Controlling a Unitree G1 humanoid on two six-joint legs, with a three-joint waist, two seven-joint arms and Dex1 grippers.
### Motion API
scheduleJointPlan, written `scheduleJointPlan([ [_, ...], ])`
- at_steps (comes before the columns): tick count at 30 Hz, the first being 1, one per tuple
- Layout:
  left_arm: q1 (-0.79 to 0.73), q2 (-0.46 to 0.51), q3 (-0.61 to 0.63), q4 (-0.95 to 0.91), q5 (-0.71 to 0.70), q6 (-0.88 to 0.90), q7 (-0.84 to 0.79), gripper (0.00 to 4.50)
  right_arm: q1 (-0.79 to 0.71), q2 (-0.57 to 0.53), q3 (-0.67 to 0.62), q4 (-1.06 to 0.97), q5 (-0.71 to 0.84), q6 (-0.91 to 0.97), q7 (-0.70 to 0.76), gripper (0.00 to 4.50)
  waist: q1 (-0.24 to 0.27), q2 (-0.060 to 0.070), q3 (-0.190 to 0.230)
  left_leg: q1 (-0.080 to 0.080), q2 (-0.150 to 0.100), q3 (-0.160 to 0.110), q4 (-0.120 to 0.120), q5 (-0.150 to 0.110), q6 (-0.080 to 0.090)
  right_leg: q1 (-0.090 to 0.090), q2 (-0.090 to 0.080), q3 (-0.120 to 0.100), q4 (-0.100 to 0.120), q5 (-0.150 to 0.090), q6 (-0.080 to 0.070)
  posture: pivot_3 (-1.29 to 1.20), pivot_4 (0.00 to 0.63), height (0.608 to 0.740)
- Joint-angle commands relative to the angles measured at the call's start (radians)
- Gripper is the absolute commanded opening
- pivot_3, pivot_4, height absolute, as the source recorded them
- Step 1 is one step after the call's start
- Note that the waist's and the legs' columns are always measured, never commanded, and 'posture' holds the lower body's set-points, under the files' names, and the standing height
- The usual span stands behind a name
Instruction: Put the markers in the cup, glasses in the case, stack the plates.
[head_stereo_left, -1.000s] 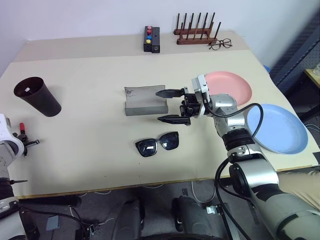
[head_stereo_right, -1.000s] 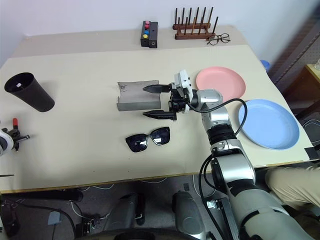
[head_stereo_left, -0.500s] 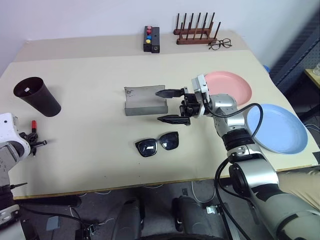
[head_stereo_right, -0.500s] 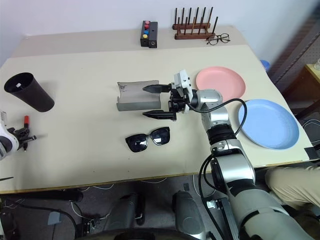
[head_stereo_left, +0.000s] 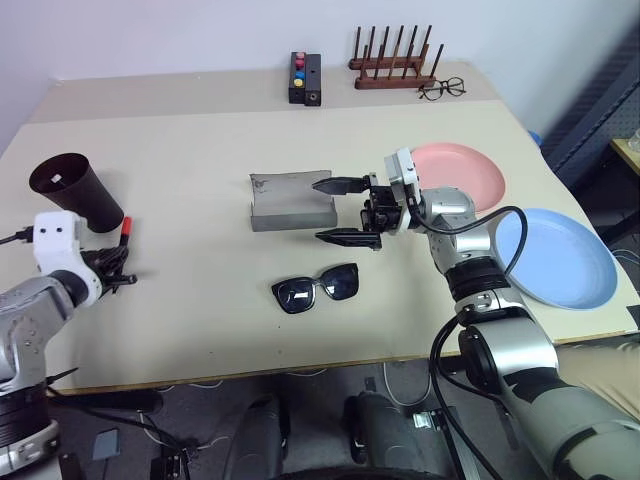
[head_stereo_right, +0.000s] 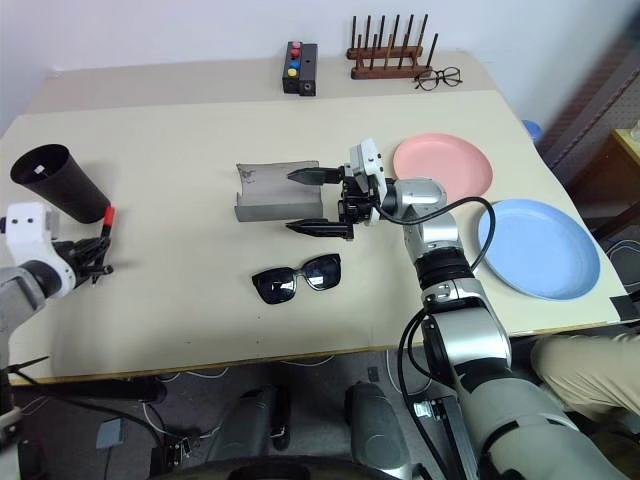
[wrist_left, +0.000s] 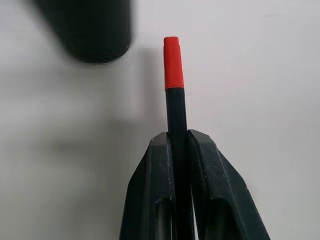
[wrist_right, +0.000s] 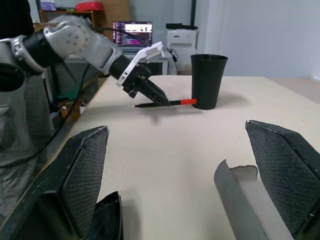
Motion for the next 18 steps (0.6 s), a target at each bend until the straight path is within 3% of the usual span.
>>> scheduleJointPlan([
  [1, -0.06, 0.008, -0.057, -0.093, -0.005, -0.061, -0.024, 0.09, -0.02, -0.011, -0.027, -0.022, 0.014, -0.015, -0.01, 4.5, 0.0, 0.0, 0.0, 0.0, 0.0, 0.0, 0.0, 0.0, 0.0, 0.0, 0.0, 0.0, 0.0, 0.0, 0.0, 0.0, 0.15, 0.74],
  [6, -0.166, -0.042, -0.137, -0.098, 0.105, -0.302, 0.035, 0.09, -0.027, -0.015, -0.034, -0.013, 0.012, -0.025, -0.03, 4.5, 0.001, 0.0, 0.0, 0.0, 0.0, 0.001, 0.0, 0.0, 0.0, 0.0, 0.0, 0.0, 0.0, 0.0, 0.0, 0.0, 0.15, 0.74],
  [10, -0.296, -0.063, -0.174, 0.03, 0.149, -0.453, 0.03, 0.09, -0.037, -0.007, -0.04, -0.004, 0.011, -0.039, -0.058, 4.5, 0.001, 0.0, 0.0, 0.0, 0.0, 0.001, 0.001, 0.0, 0.001, 0.0, 0.001, 0.0, 0.0, 0.0, 0.0, 0.0, 0.15, 0.74],
  [18, -0.439, -0.096, -0.067, 0.203, 0.168, -0.734, 0.12, 0.09, -0.075, 0.015, -0.076, 0.009, 0.031, -0.06, -0.111, 4.5, -0.001, 0.0, 0.001, 0.0, 0.001, 0.005, 0.002, 0.0, 0.002, 0.0, 0.003, 0.0, 0.0, 0.0, 0.001, 0.0, 0.15, 0.74],
])
